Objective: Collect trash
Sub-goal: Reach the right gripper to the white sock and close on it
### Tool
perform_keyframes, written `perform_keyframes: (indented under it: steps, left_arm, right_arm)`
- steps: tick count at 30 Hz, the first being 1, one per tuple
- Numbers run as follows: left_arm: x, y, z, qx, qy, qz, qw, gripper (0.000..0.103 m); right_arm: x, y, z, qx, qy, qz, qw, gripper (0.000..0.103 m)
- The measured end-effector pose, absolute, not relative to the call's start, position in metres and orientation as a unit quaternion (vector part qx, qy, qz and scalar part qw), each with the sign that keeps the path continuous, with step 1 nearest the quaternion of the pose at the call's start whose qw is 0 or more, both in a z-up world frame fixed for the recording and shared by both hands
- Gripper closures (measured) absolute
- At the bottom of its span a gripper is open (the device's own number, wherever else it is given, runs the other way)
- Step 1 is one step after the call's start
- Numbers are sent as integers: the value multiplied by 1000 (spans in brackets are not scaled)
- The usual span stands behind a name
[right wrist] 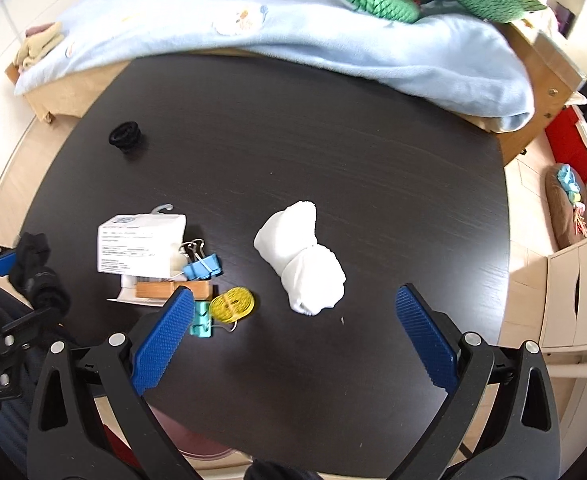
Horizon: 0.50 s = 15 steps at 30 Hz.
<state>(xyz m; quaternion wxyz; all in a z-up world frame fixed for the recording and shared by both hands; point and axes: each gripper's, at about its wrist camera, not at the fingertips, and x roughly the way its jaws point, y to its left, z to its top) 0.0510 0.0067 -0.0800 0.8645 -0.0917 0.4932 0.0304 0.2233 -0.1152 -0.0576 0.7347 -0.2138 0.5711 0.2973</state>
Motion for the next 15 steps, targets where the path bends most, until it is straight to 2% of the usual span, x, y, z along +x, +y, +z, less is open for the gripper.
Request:
perform_keyframes:
  steps: [4,9,10,11,12,15]
  left_arm:
    - [51,7,-80,-92,493,31,865,38]
    - [50,10,-81,-92,494,31,864,38]
    - [50,10,-81,-92,494,31,864,38]
    - [50,9,-81,-92,494,31,864,38]
    - [50,9,-81,-92,493,31,864,38]
    - [50,9,-80,-92,493,31,864,38]
  right_arm:
    - [232,-109,-75,-219,592,298,717,22]
    - [239,-102,-87,-225,602,298,706,43]
    - [241,-101,-88,-226,603,298,705,44]
    - [242,-101,-89,-226,604,297,704,49]
    - [243,-101,-90,-226,605,297,703,58]
    - [244,-102,-91,-224,605,292,705,68]
